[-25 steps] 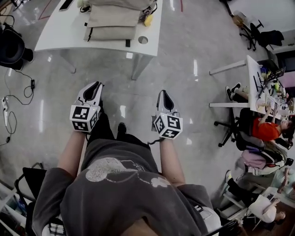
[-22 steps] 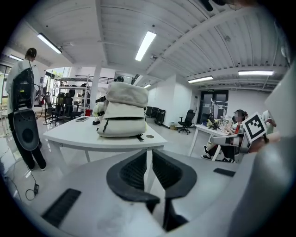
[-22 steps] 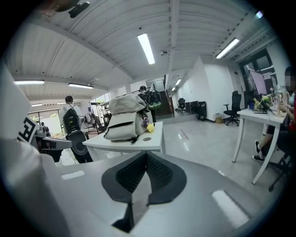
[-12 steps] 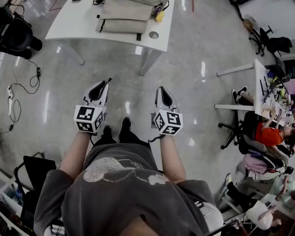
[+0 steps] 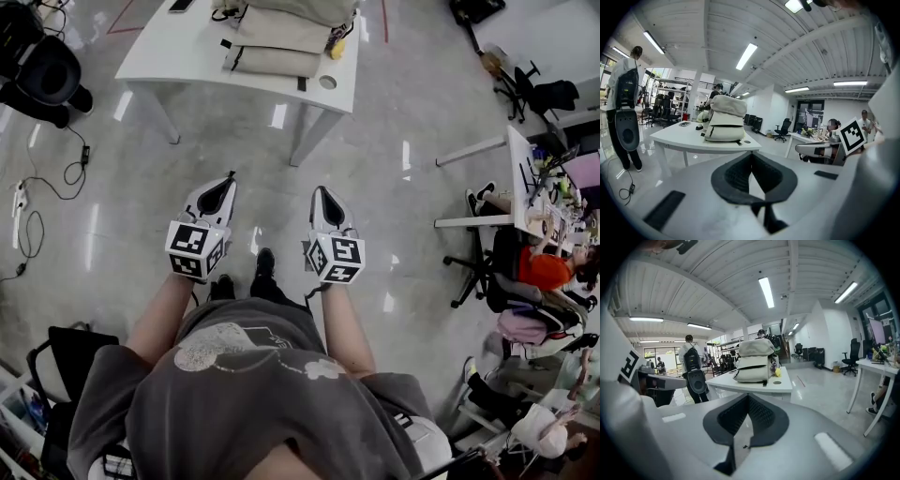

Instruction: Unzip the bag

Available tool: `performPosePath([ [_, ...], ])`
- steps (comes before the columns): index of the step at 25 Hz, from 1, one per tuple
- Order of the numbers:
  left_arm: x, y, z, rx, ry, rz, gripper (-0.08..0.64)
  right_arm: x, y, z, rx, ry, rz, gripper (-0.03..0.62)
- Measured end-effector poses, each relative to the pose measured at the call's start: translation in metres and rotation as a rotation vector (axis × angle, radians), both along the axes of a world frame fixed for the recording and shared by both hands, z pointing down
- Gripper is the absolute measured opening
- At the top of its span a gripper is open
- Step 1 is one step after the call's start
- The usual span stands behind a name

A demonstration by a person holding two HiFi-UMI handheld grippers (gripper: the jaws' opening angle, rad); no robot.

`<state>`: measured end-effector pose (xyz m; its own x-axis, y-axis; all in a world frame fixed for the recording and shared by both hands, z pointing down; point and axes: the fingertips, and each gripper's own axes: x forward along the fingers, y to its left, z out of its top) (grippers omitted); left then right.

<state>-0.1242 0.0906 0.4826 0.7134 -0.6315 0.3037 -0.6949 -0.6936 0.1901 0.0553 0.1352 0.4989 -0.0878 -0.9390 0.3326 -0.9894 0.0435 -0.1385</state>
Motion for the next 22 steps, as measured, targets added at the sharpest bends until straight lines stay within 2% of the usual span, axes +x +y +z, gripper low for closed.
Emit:
performPosePath([
  [3,-0.025,0.004,-0.008,-0.007,0.007,0.017,0.006,-0.029,0.011,-0.018,0.01,0.026,0.003,0.0],
  [8,-0.03,0.009,-0.003,-0.025,0.029,0.043,0.005,-0.033,0.025,-0.026,0.029,0.051,0.025,-0.002],
  [12,-0.056,0.032,-0.013,-0.031,0.034,0.057,0.005,-0.06,0.049,-0.039,0.036,0.06,0.027,-0.002],
  [22,-0.088,0.051,0.005,-0.057,0.03,0.055,0.006,-0.09,0.075,-0.025,0.016,0.076,0.034,0.0],
])
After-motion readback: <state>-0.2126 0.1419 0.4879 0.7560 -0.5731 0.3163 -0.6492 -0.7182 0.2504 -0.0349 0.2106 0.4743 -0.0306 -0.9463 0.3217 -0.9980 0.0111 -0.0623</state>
